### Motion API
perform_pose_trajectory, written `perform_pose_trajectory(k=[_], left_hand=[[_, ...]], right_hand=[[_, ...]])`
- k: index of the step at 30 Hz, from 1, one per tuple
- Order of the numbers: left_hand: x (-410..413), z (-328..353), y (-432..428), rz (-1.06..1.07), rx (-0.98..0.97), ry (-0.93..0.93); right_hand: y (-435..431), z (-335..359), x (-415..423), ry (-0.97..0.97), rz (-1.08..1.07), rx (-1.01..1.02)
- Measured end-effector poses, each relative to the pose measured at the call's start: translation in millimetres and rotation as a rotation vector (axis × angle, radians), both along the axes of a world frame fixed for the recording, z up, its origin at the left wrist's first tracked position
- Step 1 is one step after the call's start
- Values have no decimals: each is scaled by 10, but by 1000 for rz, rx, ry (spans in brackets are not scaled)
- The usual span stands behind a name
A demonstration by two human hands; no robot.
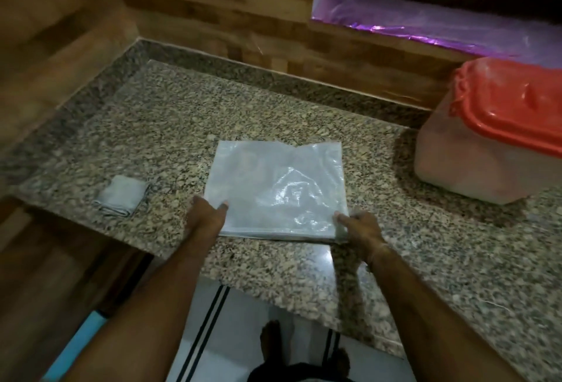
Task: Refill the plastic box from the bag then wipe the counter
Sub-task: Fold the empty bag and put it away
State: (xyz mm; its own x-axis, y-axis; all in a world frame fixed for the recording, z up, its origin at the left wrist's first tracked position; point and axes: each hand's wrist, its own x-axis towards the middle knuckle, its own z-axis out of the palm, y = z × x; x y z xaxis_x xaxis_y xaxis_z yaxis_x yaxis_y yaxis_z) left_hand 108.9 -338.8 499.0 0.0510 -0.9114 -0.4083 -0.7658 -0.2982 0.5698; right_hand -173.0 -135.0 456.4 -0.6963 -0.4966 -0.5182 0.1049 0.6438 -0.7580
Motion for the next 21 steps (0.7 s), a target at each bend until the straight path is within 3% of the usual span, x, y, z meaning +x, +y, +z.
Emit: perform_pose_trajectory(k=[2,5,8,11,14,17,21], left_hand=[[-40,-11,123,-49,25,97],[-184,-58,473,-146,167,260],[-328,-187,819,-264,329,329],[-411,-77,1009,-420,390,283],[-613,62,868,-487,19,-59],[-1000,172,543,-637,-232,-137],[-1591,99,263,-862,-82,-37]], right_hand=[[219,169,-25,-120,-225,-92],[526,278,-23,-449,-574,-438],[677,314,173,-562,-774,-589],[638,413,365,-560,-758,-450],[735,390,267,-429,-758,-278],[893,295,64,-323,-708,-163],[982,332,-179,-245,-590,-93]])
